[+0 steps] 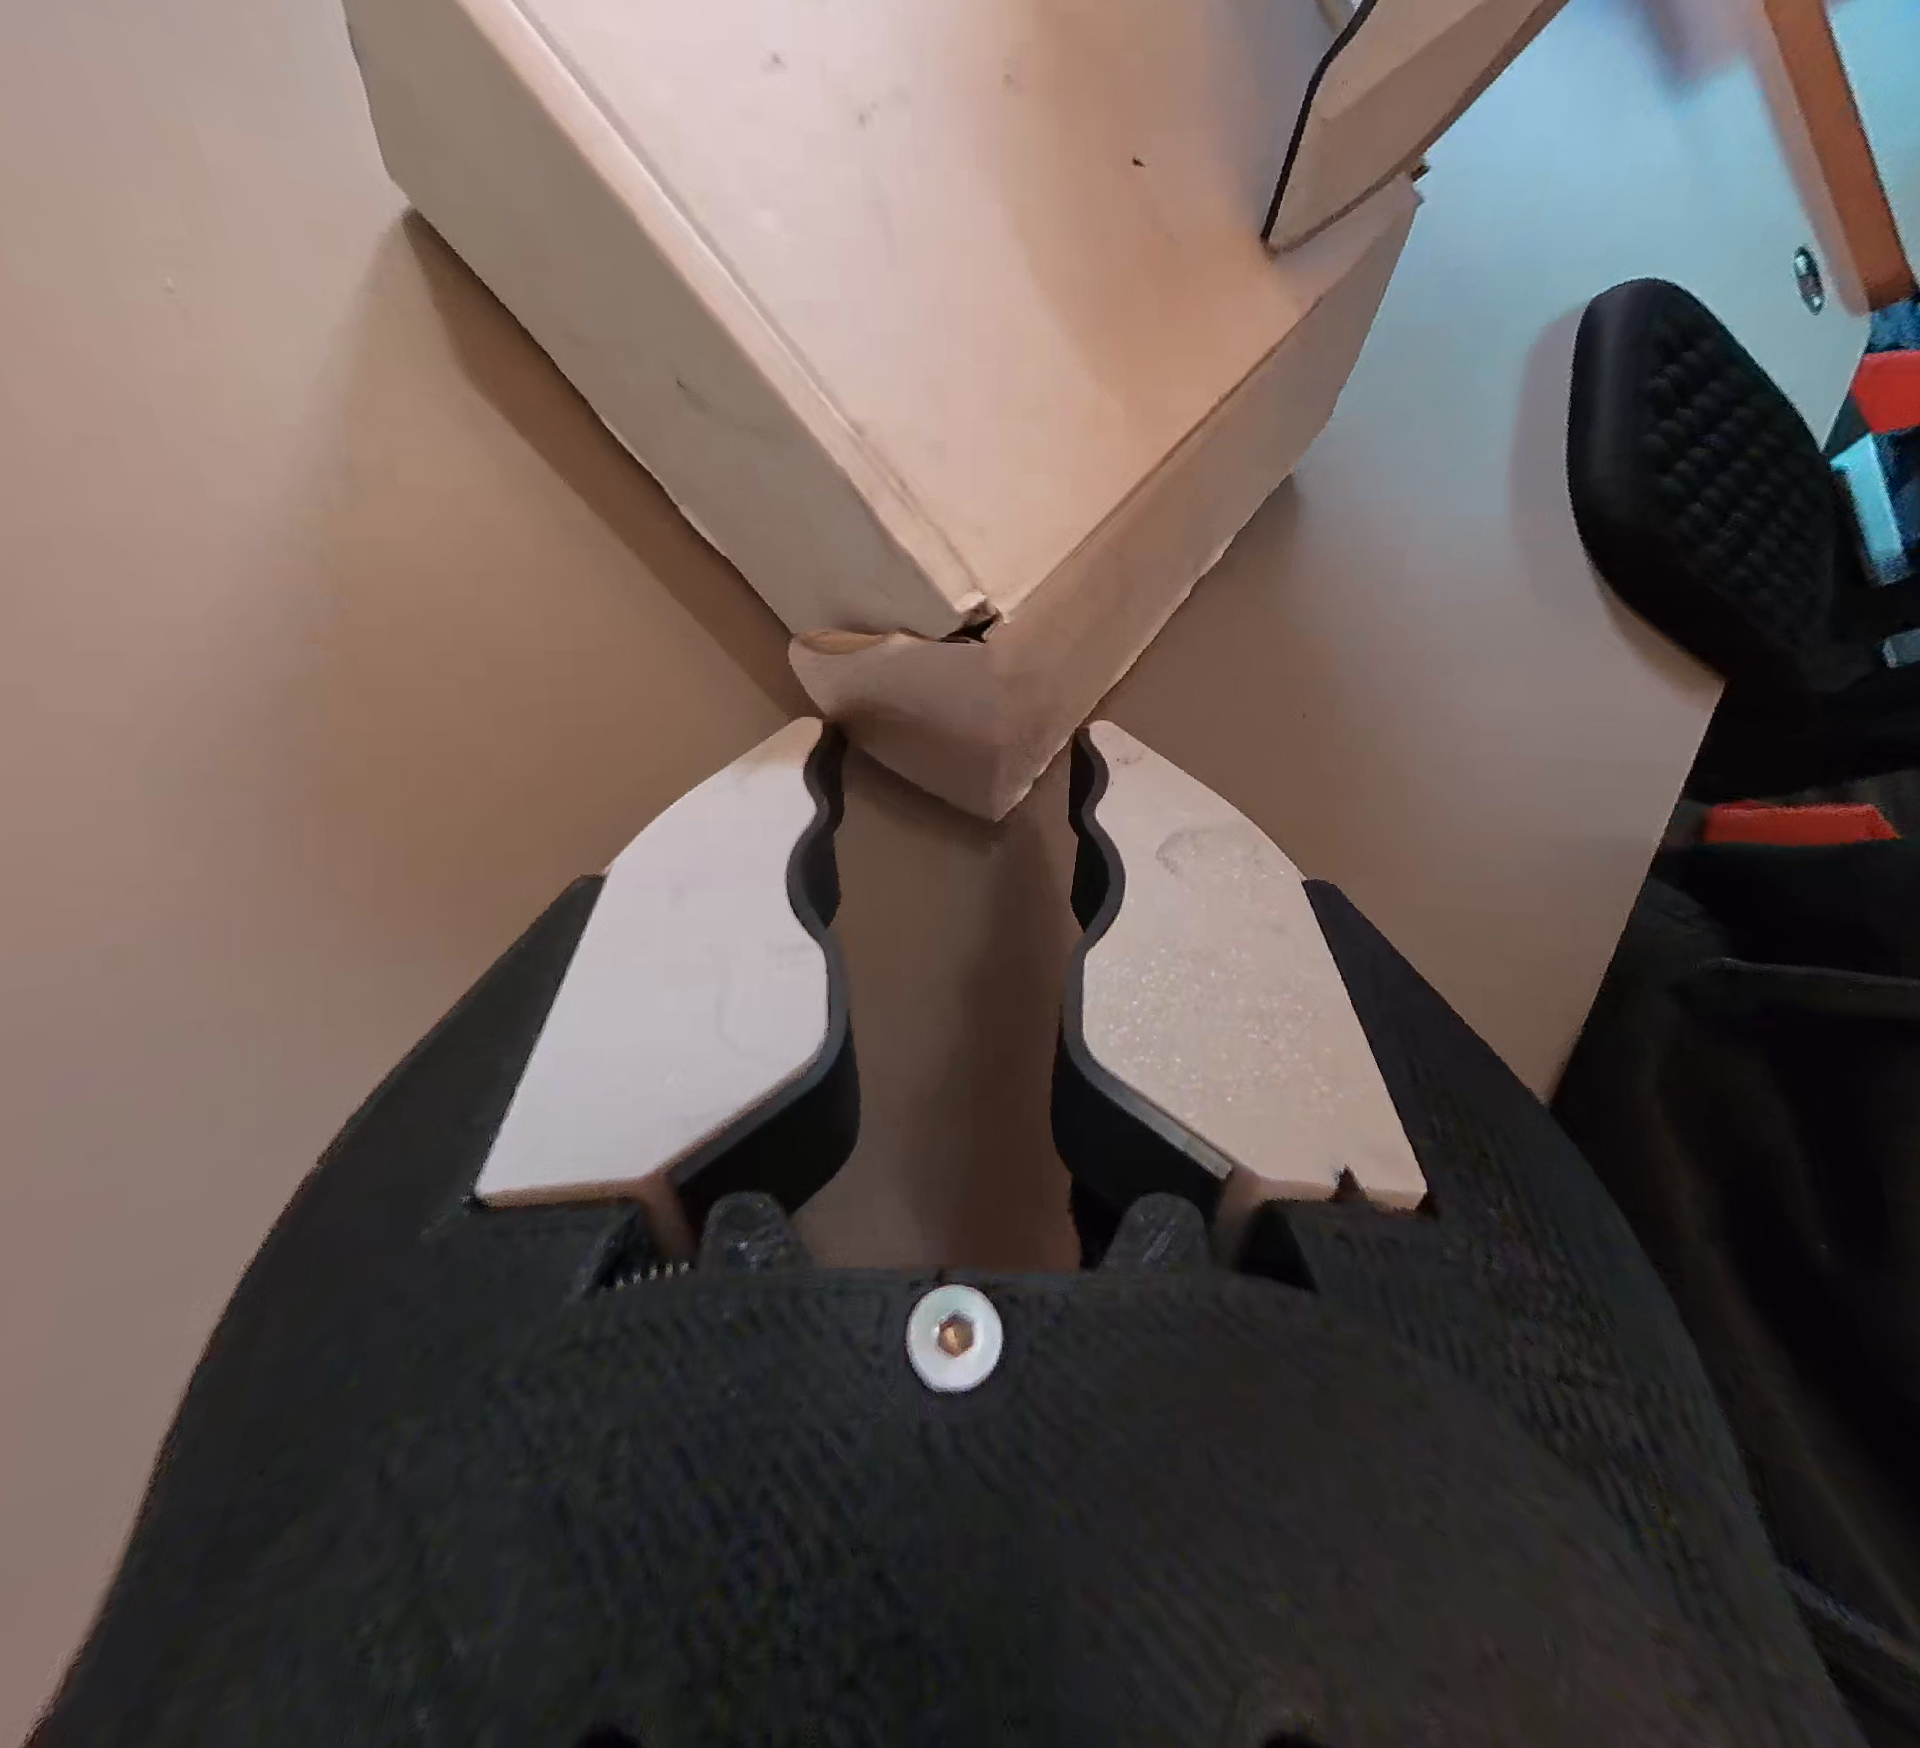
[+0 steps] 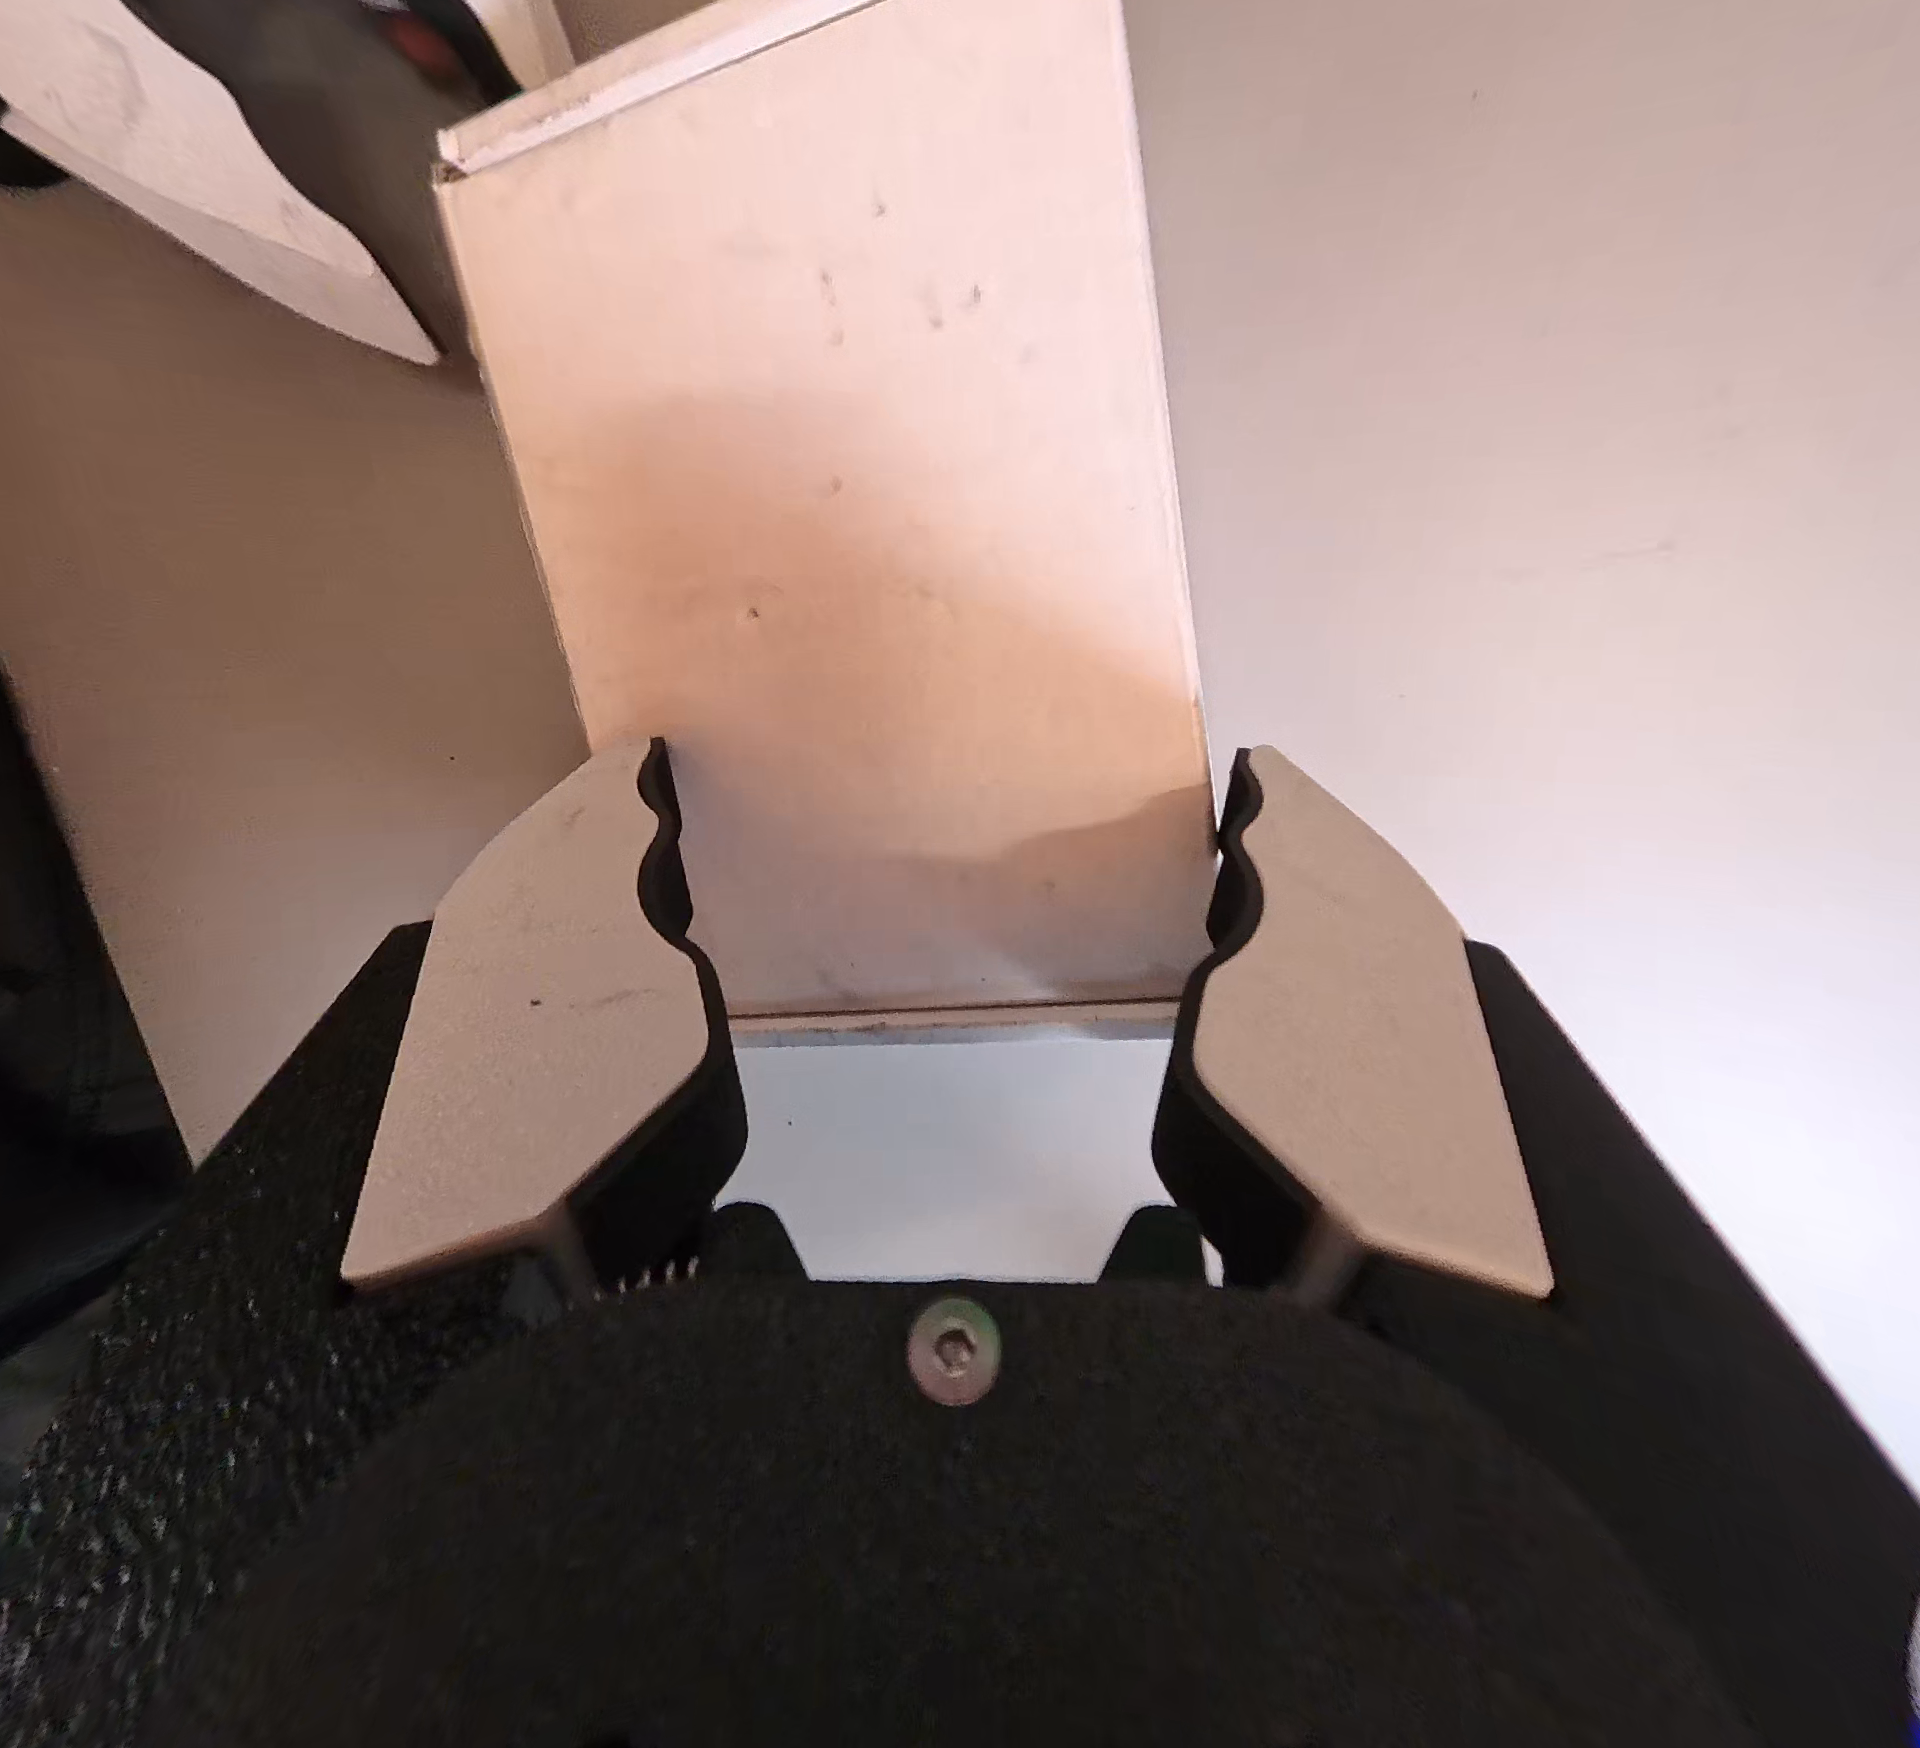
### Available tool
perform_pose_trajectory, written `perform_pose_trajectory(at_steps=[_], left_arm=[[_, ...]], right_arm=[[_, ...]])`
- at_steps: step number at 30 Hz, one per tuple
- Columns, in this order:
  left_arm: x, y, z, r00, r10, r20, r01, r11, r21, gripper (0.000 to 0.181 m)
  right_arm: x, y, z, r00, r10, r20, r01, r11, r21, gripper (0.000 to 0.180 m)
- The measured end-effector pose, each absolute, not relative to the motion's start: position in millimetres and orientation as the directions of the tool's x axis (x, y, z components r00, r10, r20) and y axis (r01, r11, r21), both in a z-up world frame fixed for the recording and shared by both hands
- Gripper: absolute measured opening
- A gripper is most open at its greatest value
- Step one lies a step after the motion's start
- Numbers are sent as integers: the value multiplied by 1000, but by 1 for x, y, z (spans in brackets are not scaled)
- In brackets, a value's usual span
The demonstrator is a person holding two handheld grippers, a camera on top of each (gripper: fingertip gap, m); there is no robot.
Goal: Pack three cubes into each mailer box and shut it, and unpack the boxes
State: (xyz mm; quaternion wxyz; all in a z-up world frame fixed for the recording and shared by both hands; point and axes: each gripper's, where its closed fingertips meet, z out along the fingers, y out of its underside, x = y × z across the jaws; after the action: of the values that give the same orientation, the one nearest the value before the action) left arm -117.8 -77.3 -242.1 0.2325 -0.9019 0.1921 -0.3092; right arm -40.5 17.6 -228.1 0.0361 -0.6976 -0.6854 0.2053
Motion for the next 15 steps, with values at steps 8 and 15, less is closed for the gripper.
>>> perform_pose_trajectory(at_steps=[8,15], left_arm=[[-114,-78,-245,759,-517,395,-248,-792,-558,30],[-115,-82,-241,760,-504,409,-278,-822,-497,19]], right_arm=[[-40,18,-228,-2,973,-232,937,-79,-340,100],[-40,18,-228,14,972,-233,938,-94,-334,100]])
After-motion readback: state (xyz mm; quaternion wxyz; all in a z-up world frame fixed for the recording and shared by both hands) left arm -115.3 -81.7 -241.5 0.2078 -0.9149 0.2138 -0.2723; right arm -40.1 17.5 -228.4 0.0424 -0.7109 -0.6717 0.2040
